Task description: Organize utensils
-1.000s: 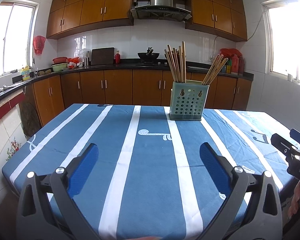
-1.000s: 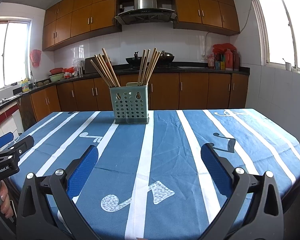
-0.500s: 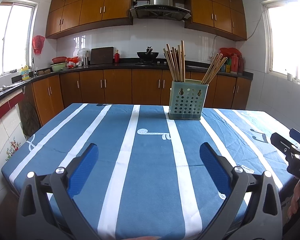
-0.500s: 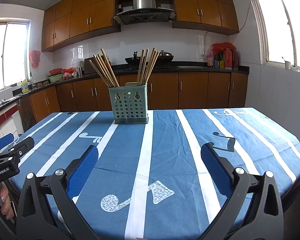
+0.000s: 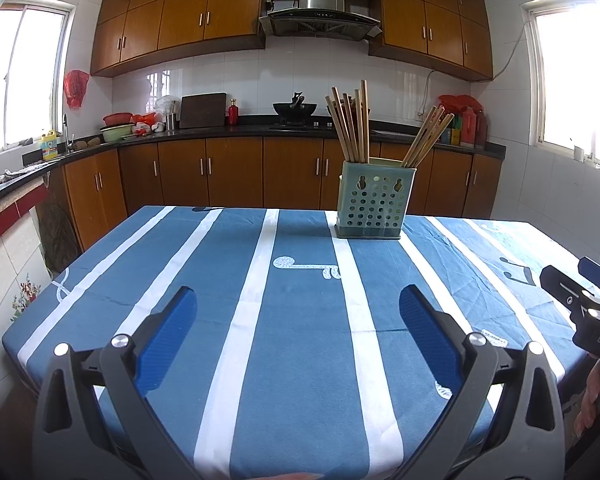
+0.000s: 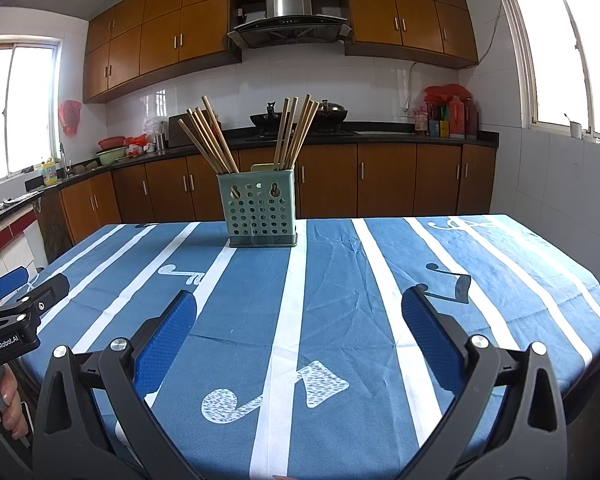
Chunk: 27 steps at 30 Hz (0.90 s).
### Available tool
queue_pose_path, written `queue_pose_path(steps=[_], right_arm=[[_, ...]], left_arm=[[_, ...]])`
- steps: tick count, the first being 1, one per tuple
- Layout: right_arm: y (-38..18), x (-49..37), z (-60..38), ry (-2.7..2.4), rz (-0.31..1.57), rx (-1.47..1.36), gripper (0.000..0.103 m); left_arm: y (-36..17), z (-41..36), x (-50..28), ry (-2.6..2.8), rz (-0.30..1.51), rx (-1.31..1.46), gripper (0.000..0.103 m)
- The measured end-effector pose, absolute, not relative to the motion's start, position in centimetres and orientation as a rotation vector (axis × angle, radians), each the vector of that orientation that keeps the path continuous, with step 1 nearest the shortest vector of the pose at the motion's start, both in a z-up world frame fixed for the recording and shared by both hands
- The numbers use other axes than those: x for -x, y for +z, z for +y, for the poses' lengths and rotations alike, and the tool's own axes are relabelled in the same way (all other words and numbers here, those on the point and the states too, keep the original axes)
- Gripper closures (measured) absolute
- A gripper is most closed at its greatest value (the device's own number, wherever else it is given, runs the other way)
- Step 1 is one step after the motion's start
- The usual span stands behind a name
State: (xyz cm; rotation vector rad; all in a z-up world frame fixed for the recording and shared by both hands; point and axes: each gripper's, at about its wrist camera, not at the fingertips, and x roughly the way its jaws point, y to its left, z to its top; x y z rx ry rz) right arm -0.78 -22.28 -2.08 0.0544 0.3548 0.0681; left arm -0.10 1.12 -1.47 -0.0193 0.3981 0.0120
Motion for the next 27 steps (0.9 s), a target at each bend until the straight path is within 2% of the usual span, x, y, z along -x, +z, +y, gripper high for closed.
queue_pose_path(steps=[27], right_arm=[[-2.16, 0.73, -22.29, 0.068, 0.358, -0.056, 0.002]], left_arm=[[-1.95, 0.87, 0.12, 0.005, 0.403, 0.017, 0.004]])
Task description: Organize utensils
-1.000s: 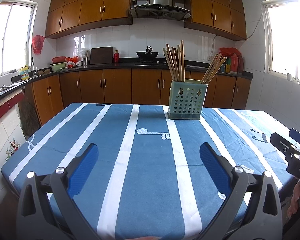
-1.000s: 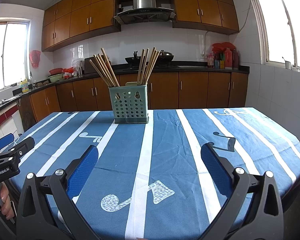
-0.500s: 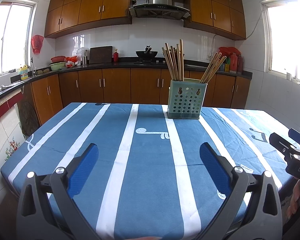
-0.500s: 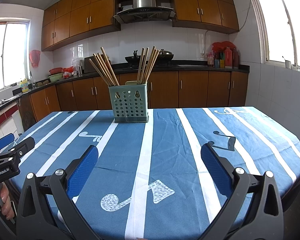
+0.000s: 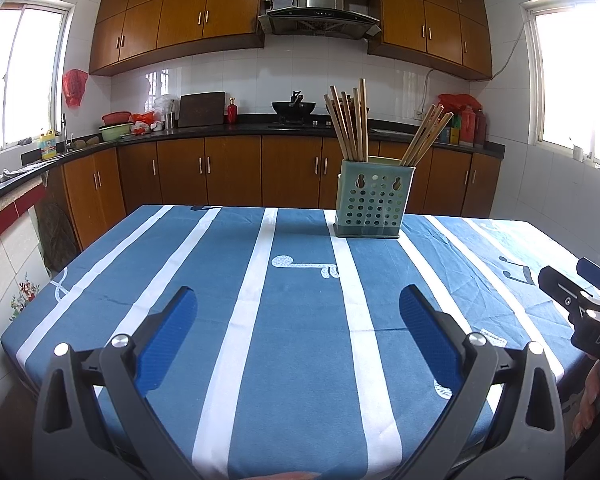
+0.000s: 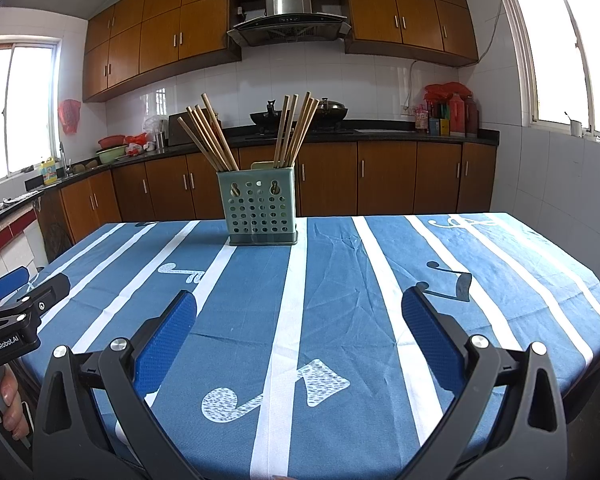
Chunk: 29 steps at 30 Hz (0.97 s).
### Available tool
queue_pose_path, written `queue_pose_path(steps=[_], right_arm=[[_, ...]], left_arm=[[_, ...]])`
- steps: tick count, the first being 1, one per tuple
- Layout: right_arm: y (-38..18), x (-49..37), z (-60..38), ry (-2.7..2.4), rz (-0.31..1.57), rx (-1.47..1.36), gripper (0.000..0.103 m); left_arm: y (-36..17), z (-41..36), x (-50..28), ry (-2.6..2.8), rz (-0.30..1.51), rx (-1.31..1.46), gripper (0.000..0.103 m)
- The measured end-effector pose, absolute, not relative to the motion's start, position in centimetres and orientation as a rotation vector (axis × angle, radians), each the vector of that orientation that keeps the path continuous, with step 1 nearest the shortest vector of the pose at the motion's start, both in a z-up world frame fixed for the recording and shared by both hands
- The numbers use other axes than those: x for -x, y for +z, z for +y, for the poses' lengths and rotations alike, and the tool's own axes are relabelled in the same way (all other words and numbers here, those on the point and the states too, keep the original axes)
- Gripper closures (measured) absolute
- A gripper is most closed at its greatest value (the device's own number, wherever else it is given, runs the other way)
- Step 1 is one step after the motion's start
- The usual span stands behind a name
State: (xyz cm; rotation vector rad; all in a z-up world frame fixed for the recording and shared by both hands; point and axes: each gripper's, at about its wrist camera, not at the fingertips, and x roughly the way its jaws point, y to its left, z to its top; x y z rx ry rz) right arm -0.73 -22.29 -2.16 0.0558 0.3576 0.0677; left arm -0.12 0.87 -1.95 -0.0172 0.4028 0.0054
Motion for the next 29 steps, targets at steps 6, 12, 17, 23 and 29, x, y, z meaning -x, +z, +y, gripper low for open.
queue_pose_path(steps=[6, 12, 17, 23, 29], right_arm=[[-2.17, 0.74, -22.26, 0.068, 0.359, -0.057, 0.002], [-2.27, 0.76, -22.23, 0.067, 0.361, -0.058, 0.002], [-2.55, 0.99, -22.07, 0.068, 0.363, -0.061, 0.002], [-2.56, 0.99, -22.01, 0.067, 0.362, -0.063, 0.002], [-2.49, 0.9, -22.01, 0.067, 0.363, -0.064, 0.002]], left_arm=[[-1.95, 0.91, 0.11, 0.002, 0.404, 0.019, 0.004], [-1.97, 0.81, 0.08, 0.001, 0.407, 0.019, 0.004], [-1.86, 0.85, -0.07, -0.001, 0.404, 0.021, 0.004], [-1.83, 0.79, 0.01, -0.004, 0.403, 0.022, 0.004], [-1.81, 0.8, 0.01, -0.004, 0.403, 0.023, 0.004]])
